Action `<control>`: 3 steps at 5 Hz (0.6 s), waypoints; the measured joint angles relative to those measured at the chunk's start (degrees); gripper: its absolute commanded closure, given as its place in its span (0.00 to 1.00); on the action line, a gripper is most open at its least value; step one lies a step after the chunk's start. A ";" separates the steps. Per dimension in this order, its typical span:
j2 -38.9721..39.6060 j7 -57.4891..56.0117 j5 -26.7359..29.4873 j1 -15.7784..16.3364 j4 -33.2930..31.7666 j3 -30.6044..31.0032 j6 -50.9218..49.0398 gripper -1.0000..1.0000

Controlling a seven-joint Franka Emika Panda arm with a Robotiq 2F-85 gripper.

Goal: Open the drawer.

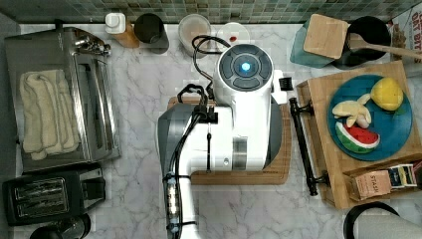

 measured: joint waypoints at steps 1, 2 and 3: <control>0.00 -0.06 -0.04 -0.02 -0.11 0.00 0.78 0.00; 0.05 -1.76 -0.04 -0.03 -1.18 0.09 5.27 0.00; 0.08 -15.16 -0.04 -0.10 -3.13 0.10 8.13 0.00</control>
